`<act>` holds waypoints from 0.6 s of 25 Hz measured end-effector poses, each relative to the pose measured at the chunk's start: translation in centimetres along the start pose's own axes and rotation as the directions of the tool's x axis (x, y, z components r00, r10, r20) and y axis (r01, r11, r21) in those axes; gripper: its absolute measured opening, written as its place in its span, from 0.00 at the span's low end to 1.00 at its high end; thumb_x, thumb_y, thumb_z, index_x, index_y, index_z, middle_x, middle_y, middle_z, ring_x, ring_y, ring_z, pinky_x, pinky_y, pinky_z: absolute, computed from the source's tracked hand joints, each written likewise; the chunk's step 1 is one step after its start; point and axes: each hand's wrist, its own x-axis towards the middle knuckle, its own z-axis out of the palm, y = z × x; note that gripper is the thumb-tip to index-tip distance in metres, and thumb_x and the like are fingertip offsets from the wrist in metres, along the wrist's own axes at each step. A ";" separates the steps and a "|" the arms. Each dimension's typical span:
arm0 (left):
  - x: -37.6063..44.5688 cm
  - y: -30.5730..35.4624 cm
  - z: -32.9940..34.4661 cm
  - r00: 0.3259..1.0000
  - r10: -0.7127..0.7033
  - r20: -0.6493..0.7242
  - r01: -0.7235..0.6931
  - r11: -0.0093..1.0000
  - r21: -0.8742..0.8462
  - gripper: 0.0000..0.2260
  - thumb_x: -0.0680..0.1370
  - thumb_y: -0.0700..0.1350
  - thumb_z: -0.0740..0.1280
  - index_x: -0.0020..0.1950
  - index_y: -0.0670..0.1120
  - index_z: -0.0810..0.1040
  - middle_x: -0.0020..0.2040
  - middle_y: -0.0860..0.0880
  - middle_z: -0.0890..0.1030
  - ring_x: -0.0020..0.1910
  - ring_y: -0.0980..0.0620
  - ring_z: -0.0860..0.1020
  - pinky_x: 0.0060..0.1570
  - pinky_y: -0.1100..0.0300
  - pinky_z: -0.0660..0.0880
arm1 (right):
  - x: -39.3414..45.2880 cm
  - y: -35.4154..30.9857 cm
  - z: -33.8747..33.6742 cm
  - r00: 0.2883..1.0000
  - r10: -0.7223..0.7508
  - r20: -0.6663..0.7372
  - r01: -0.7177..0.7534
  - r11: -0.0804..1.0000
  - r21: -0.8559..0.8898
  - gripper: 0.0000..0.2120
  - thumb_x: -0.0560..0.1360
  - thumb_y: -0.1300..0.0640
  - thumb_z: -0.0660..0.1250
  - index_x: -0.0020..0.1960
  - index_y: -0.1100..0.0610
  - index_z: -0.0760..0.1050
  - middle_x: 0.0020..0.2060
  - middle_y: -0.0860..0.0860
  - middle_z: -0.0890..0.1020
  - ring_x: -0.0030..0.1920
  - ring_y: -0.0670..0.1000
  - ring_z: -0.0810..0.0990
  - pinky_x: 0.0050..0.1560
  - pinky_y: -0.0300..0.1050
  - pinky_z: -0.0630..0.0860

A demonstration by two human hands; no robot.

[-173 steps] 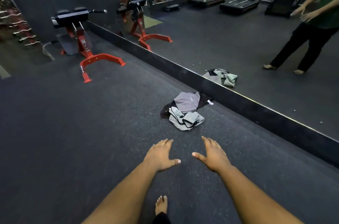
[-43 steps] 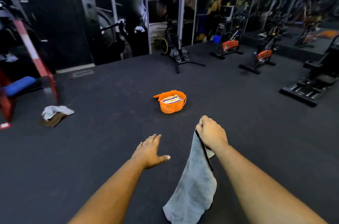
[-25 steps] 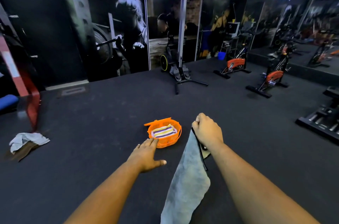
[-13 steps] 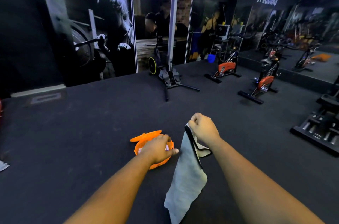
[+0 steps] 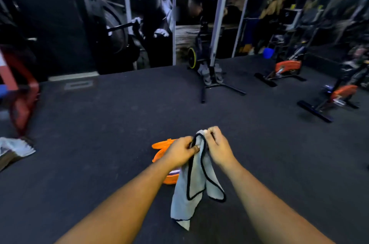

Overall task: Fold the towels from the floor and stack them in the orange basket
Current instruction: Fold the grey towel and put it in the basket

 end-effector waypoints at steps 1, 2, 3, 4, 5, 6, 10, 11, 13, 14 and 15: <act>1.0 0.2 0.2 0.999 -0.029 -0.034 0.029 0.999 -0.021 0.09 0.81 0.46 0.68 0.42 0.50 0.74 0.36 0.55 0.76 0.39 0.51 0.74 0.40 0.52 0.70 | 0.5 0.9 0.3 0.999 -0.017 0.051 0.016 0.999 0.029 0.15 0.79 0.41 0.67 0.50 0.52 0.70 0.42 0.45 0.77 0.40 0.40 0.76 0.42 0.44 0.71; 1.8 0.5 0.4 0.996 -0.058 -0.073 0.054 0.996 -0.065 0.06 0.82 0.46 0.67 0.45 0.51 0.76 0.39 0.55 0.79 0.41 0.51 0.77 0.42 0.53 0.72 | 1.0 1.8 0.5 0.993 -0.043 0.112 0.043 0.999 0.002 0.21 0.75 0.35 0.69 0.55 0.51 0.71 0.46 0.45 0.78 0.44 0.40 0.77 0.43 0.44 0.73; 2.5 0.7 0.5 0.989 -0.094 -0.113 0.082 0.991 -0.106 0.04 0.83 0.46 0.65 0.48 0.50 0.78 0.42 0.54 0.82 0.44 0.51 0.80 0.45 0.53 0.74 | 1.4 2.8 0.7 0.984 -0.059 0.169 0.072 0.995 -0.070 0.22 0.73 0.34 0.70 0.57 0.48 0.71 0.49 0.43 0.78 0.47 0.40 0.77 0.45 0.44 0.75; 2.9 0.7 0.4 0.981 -0.125 -0.151 0.105 0.986 -0.130 0.05 0.84 0.47 0.64 0.50 0.50 0.78 0.45 0.53 0.82 0.46 0.51 0.81 0.48 0.52 0.75 | 2.0 3.8 0.8 0.979 -0.069 0.190 0.099 0.983 -0.154 0.16 0.74 0.37 0.70 0.56 0.42 0.72 0.48 0.41 0.78 0.47 0.41 0.78 0.44 0.45 0.75; 3.3 0.4 0.2 0.972 -0.150 -0.180 0.128 0.983 -0.129 0.07 0.85 0.48 0.63 0.49 0.50 0.77 0.45 0.52 0.82 0.47 0.50 0.80 0.49 0.52 0.75 | 2.8 4.3 0.6 0.979 -0.078 0.187 0.111 0.978 -0.175 0.07 0.77 0.42 0.70 0.51 0.37 0.72 0.43 0.40 0.78 0.43 0.41 0.78 0.40 0.47 0.73; 3.6 0.0 0.1 0.966 -0.167 -0.197 0.146 0.982 -0.119 0.08 0.85 0.49 0.62 0.47 0.50 0.75 0.43 0.52 0.80 0.46 0.49 0.79 0.49 0.52 0.75 | 3.9 4.8 0.2 0.980 -0.089 0.180 0.118 0.980 -0.161 0.10 0.79 0.49 0.68 0.44 0.35 0.71 0.36 0.40 0.77 0.37 0.41 0.77 0.38 0.46 0.69; 3.8 -2.9 -1.1 0.946 -0.147 -0.289 0.189 0.974 0.122 0.09 0.85 0.44 0.62 0.57 0.46 0.81 0.54 0.49 0.80 0.56 0.47 0.78 0.57 0.51 0.75 | 8.2 5.5 -0.5 0.995 -0.037 0.095 0.038 0.999 -0.007 0.14 0.82 0.60 0.61 0.41 0.46 0.69 0.33 0.47 0.75 0.35 0.43 0.74 0.41 0.52 0.71; 3.8 -3.5 -1.4 0.923 -0.178 -0.341 0.228 0.967 0.113 0.12 0.84 0.41 0.61 0.62 0.46 0.81 0.56 0.51 0.80 0.57 0.49 0.78 0.57 0.53 0.75 | 9.1 5.6 -0.5 0.996 -0.033 0.079 0.037 0.998 -0.056 0.11 0.83 0.57 0.60 0.43 0.48 0.70 0.35 0.48 0.77 0.37 0.47 0.76 0.42 0.54 0.73; 3.8 -4.4 -2.3 0.855 -0.302 -0.421 0.310 0.949 -0.051 0.13 0.83 0.39 0.60 0.62 0.47 0.81 0.52 0.52 0.81 0.52 0.49 0.80 0.50 0.56 0.74 | 10.4 5.8 -1.0 0.984 -0.089 0.155 0.131 0.950 -0.284 0.09 0.84 0.46 0.60 0.48 0.50 0.70 0.37 0.51 0.80 0.39 0.55 0.78 0.40 0.55 0.74; 4.1 -5.1 -2.8 0.827 -0.360 -0.432 0.341 0.932 -0.123 0.12 0.83 0.39 0.60 0.58 0.47 0.81 0.49 0.51 0.81 0.51 0.46 0.80 0.47 0.56 0.73 | 11.0 5.9 -1.5 0.959 -0.123 0.255 0.217 0.897 -0.385 0.13 0.82 0.40 0.60 0.49 0.50 0.69 0.37 0.50 0.80 0.39 0.55 0.78 0.39 0.55 0.74; 4.4 -6.0 -3.4 0.812 -0.393 -0.431 0.364 0.919 -0.152 0.09 0.83 0.40 0.60 0.54 0.47 0.81 0.46 0.50 0.81 0.50 0.44 0.81 0.46 0.54 0.73 | 11.6 5.8 -2.0 0.920 -0.136 0.368 0.301 0.847 -0.439 0.17 0.79 0.35 0.62 0.49 0.49 0.68 0.37 0.49 0.79 0.39 0.55 0.78 0.39 0.54 0.73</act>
